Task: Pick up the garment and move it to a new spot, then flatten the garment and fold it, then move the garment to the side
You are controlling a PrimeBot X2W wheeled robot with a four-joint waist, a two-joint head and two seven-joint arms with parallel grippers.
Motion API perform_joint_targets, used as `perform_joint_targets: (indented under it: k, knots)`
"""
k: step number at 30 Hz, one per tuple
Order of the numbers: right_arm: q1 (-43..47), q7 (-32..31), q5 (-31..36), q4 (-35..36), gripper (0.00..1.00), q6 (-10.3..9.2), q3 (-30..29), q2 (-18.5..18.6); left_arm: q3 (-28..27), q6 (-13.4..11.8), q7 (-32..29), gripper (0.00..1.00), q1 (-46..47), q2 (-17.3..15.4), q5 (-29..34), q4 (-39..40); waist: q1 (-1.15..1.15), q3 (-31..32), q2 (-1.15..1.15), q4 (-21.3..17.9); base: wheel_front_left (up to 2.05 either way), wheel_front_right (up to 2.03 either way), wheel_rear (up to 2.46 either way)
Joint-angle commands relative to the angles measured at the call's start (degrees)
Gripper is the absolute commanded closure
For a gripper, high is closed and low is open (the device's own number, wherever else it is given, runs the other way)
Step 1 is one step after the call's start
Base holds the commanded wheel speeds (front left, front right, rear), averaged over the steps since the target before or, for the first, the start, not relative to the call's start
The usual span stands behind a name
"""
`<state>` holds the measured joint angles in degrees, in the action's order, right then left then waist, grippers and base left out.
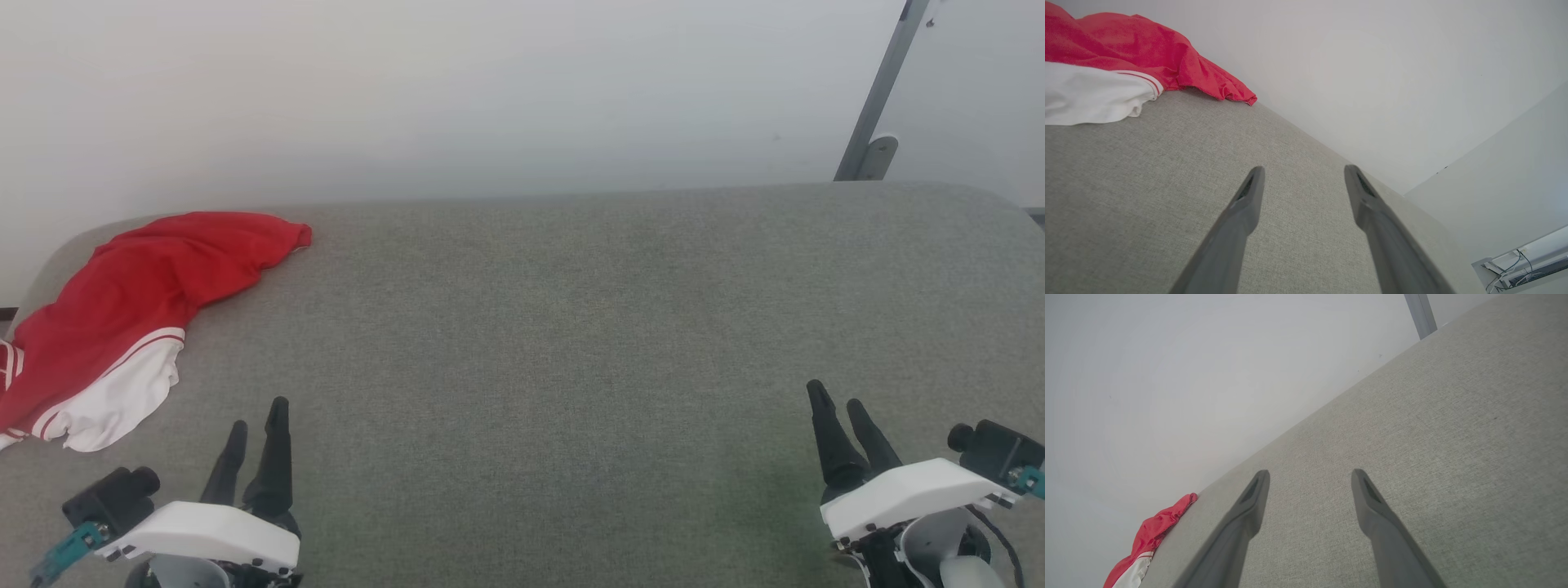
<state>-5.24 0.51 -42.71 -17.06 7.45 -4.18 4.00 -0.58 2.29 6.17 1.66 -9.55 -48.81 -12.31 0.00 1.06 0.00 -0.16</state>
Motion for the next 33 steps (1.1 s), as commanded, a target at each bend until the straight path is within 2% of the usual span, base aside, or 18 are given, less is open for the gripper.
perform_joint_targets:
  k: [1, 13, 33]
  knots:
    - [-1.2, 0.5, 2.2, 0.8, 0.0, 0.03, -0.2, 0.3, -0.2, 0.1, 0.7, 0.0, 0.7, -0.7, 2.2, 0.6, 0.0, 0.1, 0.0, 0.0, 0.0, 0.0, 0.0]
    - [-0.8, 1.0, 10.0, 1.8, 0.0, 0.03, 0.0, 0.5, -0.3, 0.2, 2.4, 0.0, 0.3, -2.0, 11.0, 1.4, 0.0, 0.4, 0.0, -0.1, 0.0, 0.0, 0.0]
    - [-0.4, 3.0, 21.2, 2.7, 0.0, 0.04, 0.7, 1.4, -2.0, 2.7, 5.2, 0.0, -1.0, -2.4, 22.7, 1.5, 0.0, 0.8, 0.0, -0.3, 0.0, 0.0, 0.0]
